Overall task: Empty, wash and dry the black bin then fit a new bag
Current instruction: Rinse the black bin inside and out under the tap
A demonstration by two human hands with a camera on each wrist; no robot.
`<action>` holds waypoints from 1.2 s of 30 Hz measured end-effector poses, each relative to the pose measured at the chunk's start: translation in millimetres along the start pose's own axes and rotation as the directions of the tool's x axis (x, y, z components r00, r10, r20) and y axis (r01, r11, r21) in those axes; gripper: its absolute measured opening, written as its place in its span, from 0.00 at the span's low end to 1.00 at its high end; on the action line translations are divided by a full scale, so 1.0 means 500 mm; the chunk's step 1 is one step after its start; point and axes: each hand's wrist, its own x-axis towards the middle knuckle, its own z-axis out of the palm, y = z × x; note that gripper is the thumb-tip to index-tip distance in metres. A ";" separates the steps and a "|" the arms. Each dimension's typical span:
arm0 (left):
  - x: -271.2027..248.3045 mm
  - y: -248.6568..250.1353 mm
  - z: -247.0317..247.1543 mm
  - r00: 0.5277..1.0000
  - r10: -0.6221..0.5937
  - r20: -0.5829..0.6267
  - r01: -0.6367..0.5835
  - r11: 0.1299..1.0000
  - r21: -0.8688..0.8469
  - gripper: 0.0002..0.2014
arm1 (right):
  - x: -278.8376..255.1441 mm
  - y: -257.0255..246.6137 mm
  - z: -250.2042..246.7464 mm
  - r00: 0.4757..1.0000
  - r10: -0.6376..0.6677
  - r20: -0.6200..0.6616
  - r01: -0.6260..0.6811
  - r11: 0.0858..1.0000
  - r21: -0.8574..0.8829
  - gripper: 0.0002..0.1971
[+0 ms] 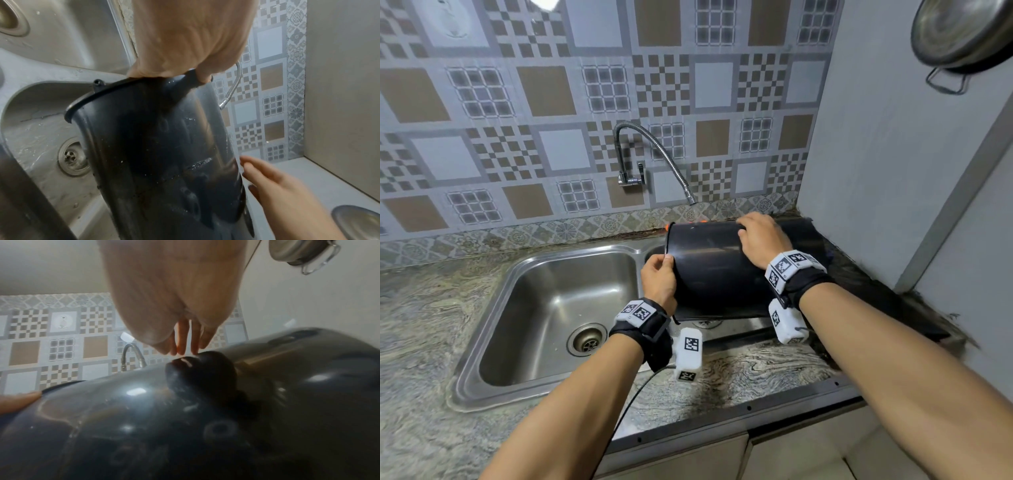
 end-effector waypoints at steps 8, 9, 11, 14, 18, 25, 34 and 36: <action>0.026 -0.005 0.005 0.989 0.035 -0.142 -0.032 0.999 0.022 0.14 | -0.055 0.120 0.051 0.928 0.338 -0.158 -0.313 0.935 0.165 0.30; 0.028 -0.006 0.005 0.987 0.039 -0.154 -0.035 0.999 0.030 0.14 | -0.057 0.125 0.057 0.907 0.392 -0.153 -0.358 0.910 0.210 0.31; 0.035 -0.012 0.003 0.984 0.040 -0.174 -0.032 0.998 0.053 0.14 | -0.058 0.141 0.072 0.859 0.502 -0.104 -0.457 0.842 0.288 0.31; 0.051 -0.025 -0.004 0.980 0.029 -0.198 -0.014 0.997 0.073 0.14 | -0.053 0.169 0.102 0.829 0.559 0.019 -0.517 0.753 0.407 0.29; 0.077 -0.036 -0.017 0.980 -0.007 -0.200 0.021 0.997 0.068 0.14 | -0.044 0.200 0.142 0.814 0.565 0.133 -0.526 0.621 0.581 0.25; 0.110 0.006 -0.025 0.996 -0.009 0.083 0.001 0.995 0.097 0.20 | -0.010 0.200 0.185 0.803 0.556 0.216 -0.482 0.391 0.784 0.25; 0.149 -0.006 -0.032 0.964 0.002 0.265 -0.070 0.967 0.247 0.18 | 0.041 0.209 0.197 0.807 0.574 0.137 -0.472 0.490 0.733 0.19; 0.149 -0.011 -0.024 0.973 -0.015 0.232 -0.038 0.974 0.225 0.19 | 0.061 0.220 0.188 0.824 0.547 0.151 -0.481 0.533 0.696 0.20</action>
